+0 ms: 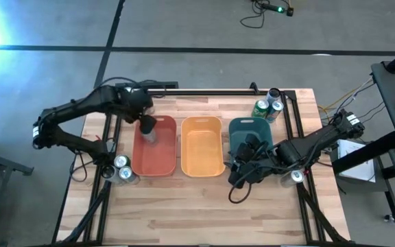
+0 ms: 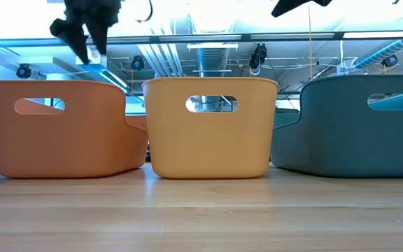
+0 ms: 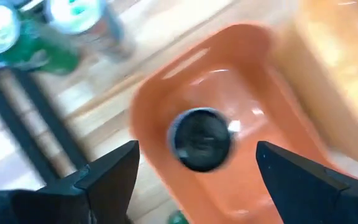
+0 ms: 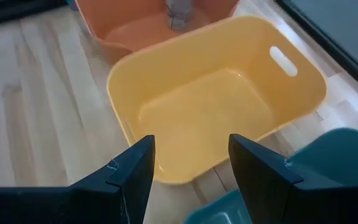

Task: Sort soda cans
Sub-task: Put the bottom left white soda can into the orange bin

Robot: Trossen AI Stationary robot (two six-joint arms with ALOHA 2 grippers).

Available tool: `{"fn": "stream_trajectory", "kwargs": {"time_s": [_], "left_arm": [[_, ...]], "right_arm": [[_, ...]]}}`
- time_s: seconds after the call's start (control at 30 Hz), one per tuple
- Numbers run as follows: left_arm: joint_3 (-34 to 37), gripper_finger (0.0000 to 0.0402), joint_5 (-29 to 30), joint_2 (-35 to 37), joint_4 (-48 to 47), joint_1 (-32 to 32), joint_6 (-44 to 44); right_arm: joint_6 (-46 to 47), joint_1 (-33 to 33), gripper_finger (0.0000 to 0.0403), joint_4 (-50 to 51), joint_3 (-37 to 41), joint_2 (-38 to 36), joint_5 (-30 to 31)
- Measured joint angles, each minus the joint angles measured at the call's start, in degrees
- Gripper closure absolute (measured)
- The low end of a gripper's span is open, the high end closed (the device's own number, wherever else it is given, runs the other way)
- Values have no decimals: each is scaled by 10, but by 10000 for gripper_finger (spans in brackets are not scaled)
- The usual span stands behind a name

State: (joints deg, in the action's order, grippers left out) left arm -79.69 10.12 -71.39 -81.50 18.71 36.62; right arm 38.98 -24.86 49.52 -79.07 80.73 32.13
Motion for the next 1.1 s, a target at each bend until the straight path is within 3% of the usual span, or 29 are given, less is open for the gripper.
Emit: {"fn": "stream_trajectory", "kwargs": {"time_s": [0.23,0.33,0.43,0.67,0.9,1.1], "left_arm": [[-60,94,-110,25,-44,-90,-40],[-65,94,-118,39,-67,-168,-38],[-59,94,-88,52,-81,-258,-12],[6,84,-84,80,-85,-423,82],[117,68,-93,152,-86,-526,203],[167,68,-111,210,-85,-598,261]], "right_arm": [[-17,-14,202,48,0,0,-11],[-43,-18,202,48,0,0,-11],[-68,-18,202,48,0,0,-11],[-50,-24,202,46,0,0,-10],[13,-37,202,31,0,0,-5],[16,-37,202,-6,0,0,-5]]}}
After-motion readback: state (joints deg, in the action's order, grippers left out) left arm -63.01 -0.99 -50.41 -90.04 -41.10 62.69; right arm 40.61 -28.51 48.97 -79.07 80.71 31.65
